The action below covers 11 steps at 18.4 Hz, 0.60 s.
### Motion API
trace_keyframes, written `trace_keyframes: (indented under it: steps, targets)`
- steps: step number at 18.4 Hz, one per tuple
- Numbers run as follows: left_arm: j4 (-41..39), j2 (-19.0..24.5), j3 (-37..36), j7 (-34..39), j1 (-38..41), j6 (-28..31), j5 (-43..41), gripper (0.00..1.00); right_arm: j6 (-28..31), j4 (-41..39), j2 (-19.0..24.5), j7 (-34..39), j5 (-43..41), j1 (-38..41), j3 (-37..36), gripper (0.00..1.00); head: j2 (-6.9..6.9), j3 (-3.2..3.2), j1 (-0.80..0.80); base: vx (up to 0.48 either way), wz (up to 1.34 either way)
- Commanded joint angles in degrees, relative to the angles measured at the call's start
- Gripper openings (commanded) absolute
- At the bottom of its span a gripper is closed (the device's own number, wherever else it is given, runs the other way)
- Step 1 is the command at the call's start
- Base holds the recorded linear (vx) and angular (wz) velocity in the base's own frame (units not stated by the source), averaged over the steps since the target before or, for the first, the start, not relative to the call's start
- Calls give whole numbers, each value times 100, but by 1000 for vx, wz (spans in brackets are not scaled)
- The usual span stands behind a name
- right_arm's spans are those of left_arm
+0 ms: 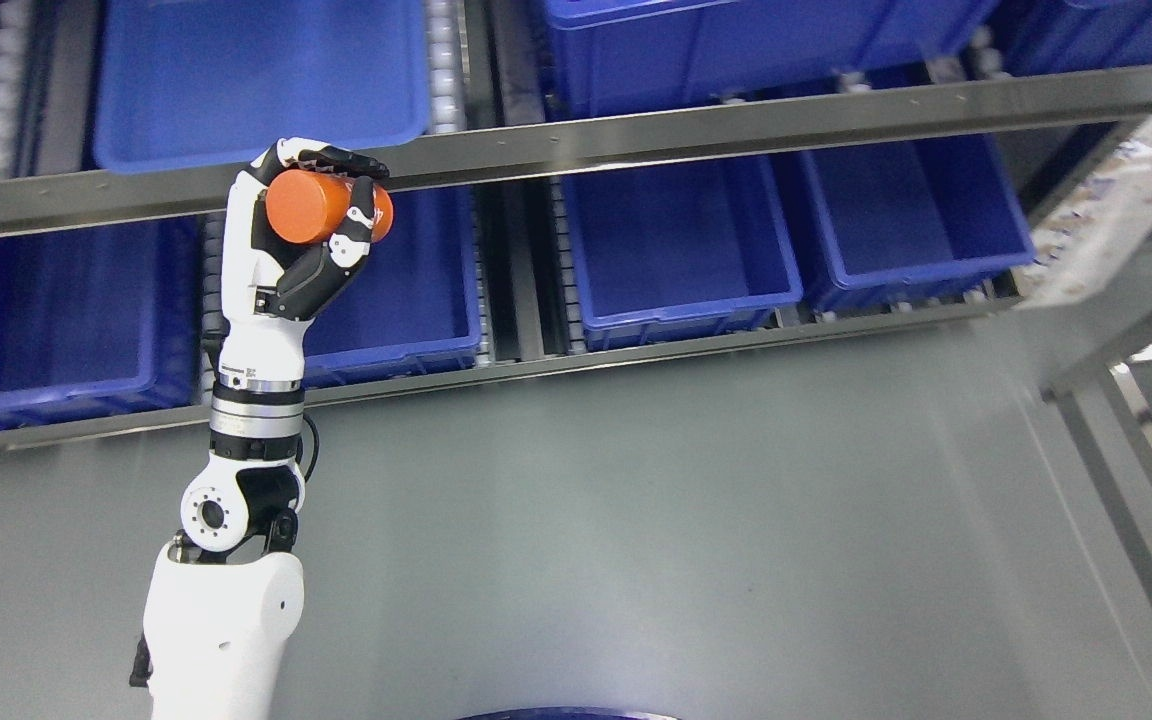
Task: Grab orange capacitor from left shelf to right desk
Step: 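Carry the capacitor in the left hand while turning toward the steel table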
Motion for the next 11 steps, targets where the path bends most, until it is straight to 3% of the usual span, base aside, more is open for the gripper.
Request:
trace_keyframes:
  steps: [1, 11]
  targets:
    - [5, 100, -260, 1, -5, -4, 0, 2, 0, -193, -100, 1, 26, -9, -62, 100, 0, 0, 0, -63, -809]
    - [102, 100, -646, 10, -57, 5, 0, 2, 0, -193, -100, 1, 26, -9, -62, 100, 0, 0, 0, 30, -994]
